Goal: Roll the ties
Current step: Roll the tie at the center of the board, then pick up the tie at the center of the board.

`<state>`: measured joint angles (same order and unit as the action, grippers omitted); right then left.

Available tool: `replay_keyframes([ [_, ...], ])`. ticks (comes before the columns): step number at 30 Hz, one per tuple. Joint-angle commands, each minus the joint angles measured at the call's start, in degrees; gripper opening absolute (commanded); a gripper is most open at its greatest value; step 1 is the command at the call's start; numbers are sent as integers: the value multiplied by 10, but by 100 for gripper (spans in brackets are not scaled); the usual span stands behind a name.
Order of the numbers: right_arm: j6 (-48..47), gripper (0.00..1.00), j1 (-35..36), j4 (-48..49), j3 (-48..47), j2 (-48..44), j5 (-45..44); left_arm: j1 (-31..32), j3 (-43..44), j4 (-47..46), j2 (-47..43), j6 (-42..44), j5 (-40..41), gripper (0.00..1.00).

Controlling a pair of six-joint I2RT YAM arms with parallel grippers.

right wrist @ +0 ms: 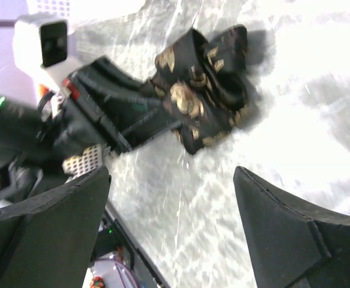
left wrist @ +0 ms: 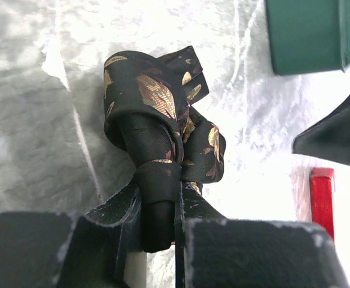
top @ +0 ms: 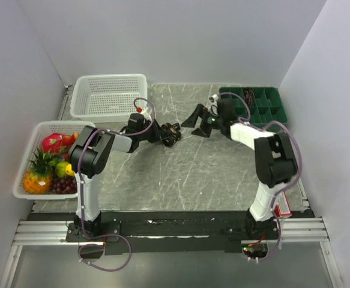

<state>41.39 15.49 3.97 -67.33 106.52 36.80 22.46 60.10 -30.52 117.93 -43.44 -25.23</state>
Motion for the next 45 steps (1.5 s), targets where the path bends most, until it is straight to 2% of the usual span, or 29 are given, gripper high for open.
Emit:
replay_keyframes([
  [1, 4, 92, -27, 123, 74, -50, 48, -7, -20, -82, -6, 2, -65, 1],
  [3, 8, 93, -31, 139, 84, -38, 73, -12, -40, -151, -9, -13, -101, 1],
  [6, 43, 94, -29, 229, 120, -29, 105, -16, -62, -240, -19, -50, -142, 1],
  [9, 62, 97, -21, 281, 132, -18, 121, -16, -64, -298, -23, -86, -182, 1],
  [17, 68, 99, 1, 297, 121, -5, 127, -15, -54, -331, -32, -121, -218, 1],
  [19, 81, 98, 6, 323, 122, 0, 130, -12, -53, -338, -31, -126, -224, 1],
  [22, 63, 96, 19, 281, 99, 5, 120, -10, -55, -368, -28, -146, -230, 1],
  [25, 72, 91, 26, 300, 100, 10, 120, -5, -46, -380, -24, -161, -238, 1],
  [28, 84, 83, 27, 317, 101, 14, 116, 2, -42, -364, -28, -150, -236, 1],
  [29, 98, 67, 27, 327, 105, 15, 116, 3, -41, -359, -29, -147, -237, 1],
  [31, 110, 54, 27, 350, 116, 13, 112, 5, -42, -351, -31, -141, -237, 1],
  [32, 116, 39, 27, 352, 116, 12, 107, 6, -43, -350, -32, -140, -236, 1],
  [34, 124, 29, 27, 361, 116, 11, 102, 6, -45, -350, -34, -136, -239, 1],
  [36, 130, 14, 26, 366, 120, 8, 91, 7, -46, -355, -35, -137, -244, 1],
  [37, 133, 0, 27, 368, 121, 5, 86, 7, -48, -357, -35, -138, -244, 1],
  [38, 132, 0, 27, 373, 126, 1, 82, 7, -51, -358, -36, -137, -245, 2],
  [39, 130, 0, 27, 373, 127, -7, 73, 7, -53, -361, -40, -133, -246, 4],
  [42, 115, 0, 27, 358, 128, -30, 54, 7, -63, -329, -59, -100, -229, 34],
  [43, 105, 0, 27, 350, 126, -35, 50, 7, -65, -303, -65, -89, -220, 50],
  [45, 96, 0, 26, 329, 117, -51, 41, 6, -66, -282, -83, -60, -210, 71],
])
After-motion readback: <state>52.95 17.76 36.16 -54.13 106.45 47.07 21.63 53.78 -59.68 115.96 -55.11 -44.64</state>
